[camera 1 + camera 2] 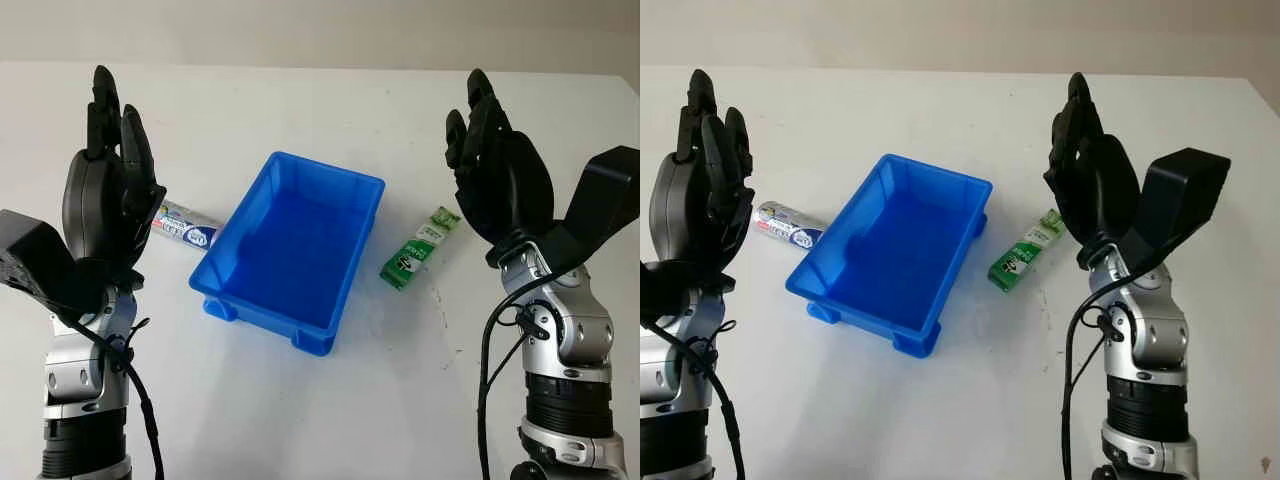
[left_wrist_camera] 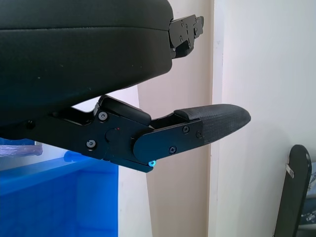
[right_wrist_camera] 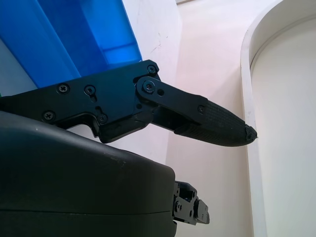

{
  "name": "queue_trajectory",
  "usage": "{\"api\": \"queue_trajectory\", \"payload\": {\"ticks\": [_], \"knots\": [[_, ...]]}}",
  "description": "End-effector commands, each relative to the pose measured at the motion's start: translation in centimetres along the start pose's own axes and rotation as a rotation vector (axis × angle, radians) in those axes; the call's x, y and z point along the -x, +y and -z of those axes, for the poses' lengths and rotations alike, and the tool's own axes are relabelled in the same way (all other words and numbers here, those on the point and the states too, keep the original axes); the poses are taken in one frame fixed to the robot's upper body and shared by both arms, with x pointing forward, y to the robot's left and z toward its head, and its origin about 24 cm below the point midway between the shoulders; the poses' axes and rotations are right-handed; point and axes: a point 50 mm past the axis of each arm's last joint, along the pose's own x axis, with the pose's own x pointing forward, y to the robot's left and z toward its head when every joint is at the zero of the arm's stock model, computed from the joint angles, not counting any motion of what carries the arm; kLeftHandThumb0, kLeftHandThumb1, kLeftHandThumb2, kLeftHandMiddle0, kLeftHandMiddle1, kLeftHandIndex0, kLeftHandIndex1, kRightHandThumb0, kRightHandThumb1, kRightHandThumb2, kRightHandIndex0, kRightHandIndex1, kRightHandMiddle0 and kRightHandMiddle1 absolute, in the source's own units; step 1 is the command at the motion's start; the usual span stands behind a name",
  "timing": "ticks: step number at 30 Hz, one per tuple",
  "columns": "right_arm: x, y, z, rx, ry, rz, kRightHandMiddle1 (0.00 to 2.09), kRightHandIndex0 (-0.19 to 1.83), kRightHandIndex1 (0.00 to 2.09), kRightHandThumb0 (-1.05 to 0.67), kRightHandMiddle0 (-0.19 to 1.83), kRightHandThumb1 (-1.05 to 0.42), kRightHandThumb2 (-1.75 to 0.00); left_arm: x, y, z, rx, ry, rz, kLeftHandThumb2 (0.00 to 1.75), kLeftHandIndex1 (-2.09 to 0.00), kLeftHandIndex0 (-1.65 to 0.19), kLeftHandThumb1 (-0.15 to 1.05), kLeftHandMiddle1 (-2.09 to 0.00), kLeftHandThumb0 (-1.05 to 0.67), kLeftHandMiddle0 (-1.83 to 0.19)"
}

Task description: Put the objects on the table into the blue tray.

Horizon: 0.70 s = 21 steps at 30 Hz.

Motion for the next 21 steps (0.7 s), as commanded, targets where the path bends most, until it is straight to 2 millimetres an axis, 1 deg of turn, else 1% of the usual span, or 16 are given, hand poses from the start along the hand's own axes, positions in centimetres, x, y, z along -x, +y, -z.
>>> {"api": "queue_trajectory", "payload": {"ticks": [1,6,14,16,18,21], "knots": [[0.2,0.1,-0.4,0.002,-0.018,-0.005,0.0,-0.19,0.0,-0.78,-0.19,-1.05,-0.78,0.1,0.0,-0.6,-0.006,-0.026,-0.001,0.66,0.0,0.19,1.05,0.0,-0.79,0.19],[0.4,0.2,-0.3,-0.009,-0.012,-0.014,0.0,-0.19,0.0,-0.77,-0.19,-1.05,-0.79,0.5,0.1,-0.8,-0.012,-0.017,-0.004,0.66,0.0,0.19,1.05,0.0,-0.79,0.19],[0.3,-0.1,0.0,-0.01,0.005,-0.027,0.0,-0.19,0.0,-0.77,-0.19,-1.05,-0.8,0.3,-0.1,-0.5,-0.011,-0.002,-0.002,0.66,0.0,0.19,1.05,0.0,-0.79,0.19],[0.3,-0.5,-0.4,-0.004,-0.003,-0.037,0.0,-0.19,0.0,-0.76,-0.19,-1.05,-0.76,0.2,-0.1,-0.4,-0.008,-0.004,-0.005,0.65,0.0,0.19,1.05,0.0,-0.79,0.19],[0.3,-1.0,-1.2,0.036,-0.023,-0.069,0.0,-0.19,0.0,-0.76,-0.19,-1.05,-0.72,0.3,-0.1,-0.4,-0.003,-0.006,-0.007,0.65,0.0,0.19,1.05,0.0,-0.79,0.19],[0.2,-2.1,-2.9,0.128,-0.047,-0.134,0.0,-0.19,0.0,-0.76,-0.19,-1.05,-0.57,0.4,-0.1,-0.5,-0.009,-0.003,-0.005,0.65,0.0,0.19,1.05,0.0,-0.79,0.19]]}}
